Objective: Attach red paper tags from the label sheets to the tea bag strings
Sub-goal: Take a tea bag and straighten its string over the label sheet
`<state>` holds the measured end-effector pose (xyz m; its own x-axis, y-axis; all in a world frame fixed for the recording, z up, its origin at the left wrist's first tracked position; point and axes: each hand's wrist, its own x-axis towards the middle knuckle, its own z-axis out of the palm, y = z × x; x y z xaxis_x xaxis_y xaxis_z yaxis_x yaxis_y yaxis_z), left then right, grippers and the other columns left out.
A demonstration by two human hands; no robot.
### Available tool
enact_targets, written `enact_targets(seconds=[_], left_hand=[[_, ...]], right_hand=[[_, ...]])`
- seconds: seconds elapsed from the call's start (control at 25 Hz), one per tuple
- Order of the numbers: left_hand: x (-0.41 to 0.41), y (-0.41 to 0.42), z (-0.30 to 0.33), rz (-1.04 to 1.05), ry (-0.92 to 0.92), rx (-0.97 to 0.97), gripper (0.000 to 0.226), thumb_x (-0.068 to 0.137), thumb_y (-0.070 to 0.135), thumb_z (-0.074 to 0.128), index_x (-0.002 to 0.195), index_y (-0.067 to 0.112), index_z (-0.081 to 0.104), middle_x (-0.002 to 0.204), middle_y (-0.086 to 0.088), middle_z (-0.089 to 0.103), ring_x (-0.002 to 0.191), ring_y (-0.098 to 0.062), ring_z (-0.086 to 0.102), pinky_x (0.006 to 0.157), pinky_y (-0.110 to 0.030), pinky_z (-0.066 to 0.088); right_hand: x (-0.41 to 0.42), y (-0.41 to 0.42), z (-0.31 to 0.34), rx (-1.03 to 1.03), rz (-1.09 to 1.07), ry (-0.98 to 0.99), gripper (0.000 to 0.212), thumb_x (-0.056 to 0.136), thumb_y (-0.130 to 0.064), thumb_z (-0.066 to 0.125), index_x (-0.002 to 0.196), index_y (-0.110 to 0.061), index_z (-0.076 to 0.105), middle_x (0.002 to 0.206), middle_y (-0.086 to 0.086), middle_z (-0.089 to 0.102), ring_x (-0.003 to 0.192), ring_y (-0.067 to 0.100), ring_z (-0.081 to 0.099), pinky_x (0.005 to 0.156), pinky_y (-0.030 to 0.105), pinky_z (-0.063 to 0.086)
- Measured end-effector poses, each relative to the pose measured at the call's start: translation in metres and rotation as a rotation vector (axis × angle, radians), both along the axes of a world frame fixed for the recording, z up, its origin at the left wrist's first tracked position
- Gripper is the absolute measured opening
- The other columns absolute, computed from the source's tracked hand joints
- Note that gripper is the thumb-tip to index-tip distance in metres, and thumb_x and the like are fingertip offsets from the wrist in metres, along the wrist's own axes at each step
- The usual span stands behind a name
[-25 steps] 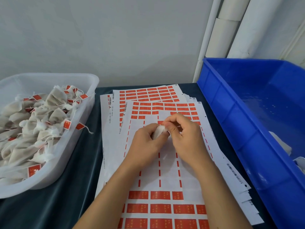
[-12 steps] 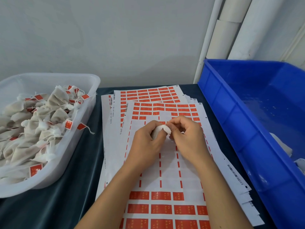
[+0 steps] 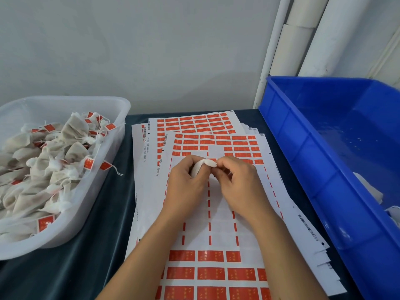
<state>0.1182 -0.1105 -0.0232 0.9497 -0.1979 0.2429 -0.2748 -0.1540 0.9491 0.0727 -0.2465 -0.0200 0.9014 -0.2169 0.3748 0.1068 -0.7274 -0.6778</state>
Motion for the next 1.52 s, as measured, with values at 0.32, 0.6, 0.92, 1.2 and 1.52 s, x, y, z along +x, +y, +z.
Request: enact_targets(seconds=[0.32,0.6,0.92,1.2,1.52], left_hand=[[0.001,0.0,0.0,-0.019,0.08,-0.012,0.01,0.101,0.025,0.064,0.098,0.026,0.074,0.087,0.015,0.073,0.088,-0.004,0.068,0.072,-0.009,0.052],[0.001,0.001,0.001,-0.018,0.111,0.049,0.013,0.1,0.026,0.063,0.091,0.021,0.071,0.075,0.01,0.067,0.07,0.0,0.063,0.058,-0.008,0.048],[-0.004,0.003,0.01,-0.168,0.163,-0.032,0.029,0.103,0.036,0.059,0.083,0.023,0.075,0.078,0.004,0.071,0.077,-0.008,0.066,0.07,-0.015,0.054],[-0.002,0.005,0.011,-0.15,0.216,-0.077,0.033,0.102,0.046,0.057,0.085,0.028,0.078,0.082,0.001,0.074,0.076,-0.011,0.065,0.075,-0.029,0.056],[0.0,0.006,0.009,-0.119,0.205,-0.096,0.034,0.103,0.047,0.055,0.087,0.03,0.08,0.083,0.003,0.075,0.082,-0.013,0.071,0.069,-0.011,0.054]], right_hand=[[0.0,-0.001,-0.004,0.001,-0.016,0.032,0.017,0.1,-0.036,0.066,0.113,-0.029,0.072,0.112,-0.013,0.071,0.098,0.007,0.064,0.091,0.023,0.055],[-0.003,-0.001,0.009,0.189,0.06,-0.11,0.011,0.098,-0.031,0.069,0.108,-0.03,0.074,0.107,-0.022,0.069,0.107,0.004,0.063,0.086,0.012,0.051],[-0.002,0.001,0.01,0.338,-0.001,-0.073,0.005,0.098,-0.028,0.069,0.097,-0.033,0.07,0.094,-0.025,0.068,0.1,-0.005,0.063,0.077,0.002,0.047],[-0.005,0.006,0.011,0.255,0.0,-0.192,0.011,0.095,-0.027,0.073,0.102,-0.032,0.068,0.099,-0.026,0.067,0.102,0.0,0.065,0.083,0.006,0.05],[-0.007,0.004,0.009,0.138,0.024,-0.208,0.012,0.095,-0.029,0.073,0.105,-0.024,0.074,0.103,-0.016,0.072,0.104,0.002,0.065,0.089,0.005,0.047]])
